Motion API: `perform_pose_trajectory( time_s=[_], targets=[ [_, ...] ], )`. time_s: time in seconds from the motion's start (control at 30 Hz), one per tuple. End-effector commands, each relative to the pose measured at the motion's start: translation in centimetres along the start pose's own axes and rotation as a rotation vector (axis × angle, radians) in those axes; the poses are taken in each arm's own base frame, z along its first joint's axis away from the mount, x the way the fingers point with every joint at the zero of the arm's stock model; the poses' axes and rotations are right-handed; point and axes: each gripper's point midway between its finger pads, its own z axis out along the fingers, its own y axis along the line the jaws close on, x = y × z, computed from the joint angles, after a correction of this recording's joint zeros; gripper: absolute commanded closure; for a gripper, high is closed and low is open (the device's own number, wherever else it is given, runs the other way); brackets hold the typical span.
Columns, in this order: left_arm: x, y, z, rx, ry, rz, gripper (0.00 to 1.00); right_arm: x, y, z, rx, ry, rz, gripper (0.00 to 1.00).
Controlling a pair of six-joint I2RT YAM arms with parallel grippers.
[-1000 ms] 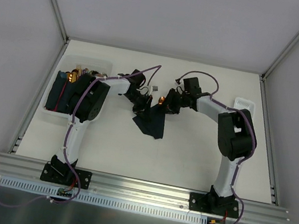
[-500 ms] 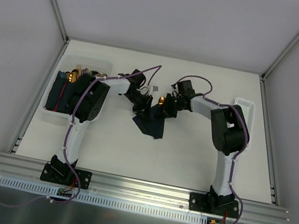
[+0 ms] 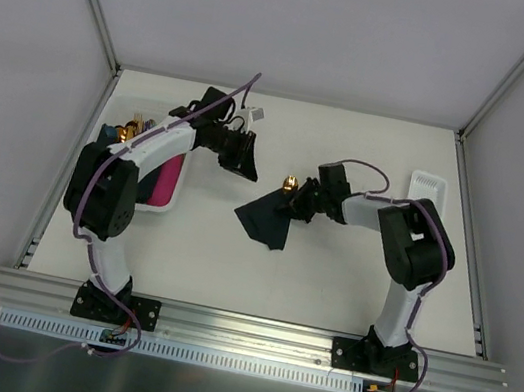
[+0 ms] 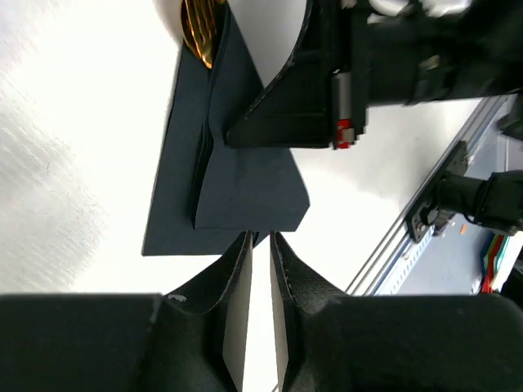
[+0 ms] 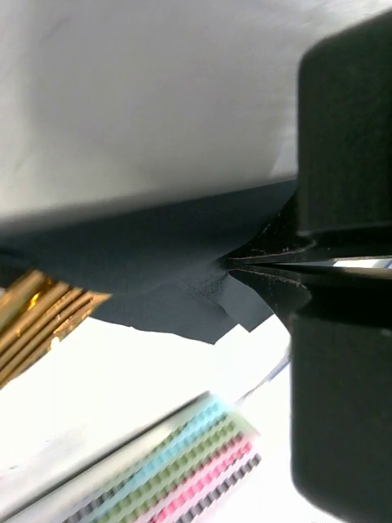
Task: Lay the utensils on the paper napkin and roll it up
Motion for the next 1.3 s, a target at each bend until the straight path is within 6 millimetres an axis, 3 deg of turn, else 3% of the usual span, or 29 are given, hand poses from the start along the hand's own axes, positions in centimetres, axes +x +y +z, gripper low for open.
perform_pose_trajectory(
  time_s=[0.0,0.23,0.43,0.63,1.03,1.2,1.27],
  targets=[
    [0.9,-0.9,-1.0,0.008,-0.010,-0.017,0.85,0.7,-3.6,0.3,0.110,-0.121,0.201,1.00],
    [4.9,-1.0,1.4,0.042,0.087,-0.089,0.85,1.9,-3.4,0.3,0.088,-0.275,0.402,1.00],
    [6.7,-0.5,3.3,0.015,0.123,-0.129,0.84,2.1,-2.4,1.7,0.072,-0.305,0.526,1.00],
    [6.0,1.4,4.6,-0.043,0.123,-0.115,0.82,2.5,-2.8,2.9,0.077,-0.280,0.578,1.00],
    [6.9,5.7,8.2,-0.146,0.205,-0.157,0.81,2.8,-2.8,2.3,0.059,-0.285,0.530,1.00],
    [6.9,6.3,8.8,-0.150,0.229,-0.140,0.81,3.9,-5.7,1.5,0.087,-0.302,0.622,1.00],
    [7.1,6.2,9.2,-0.138,0.245,-0.127,0.81,4.3,-5.8,1.5,0.057,-0.293,0.646,1.00]
  ],
)
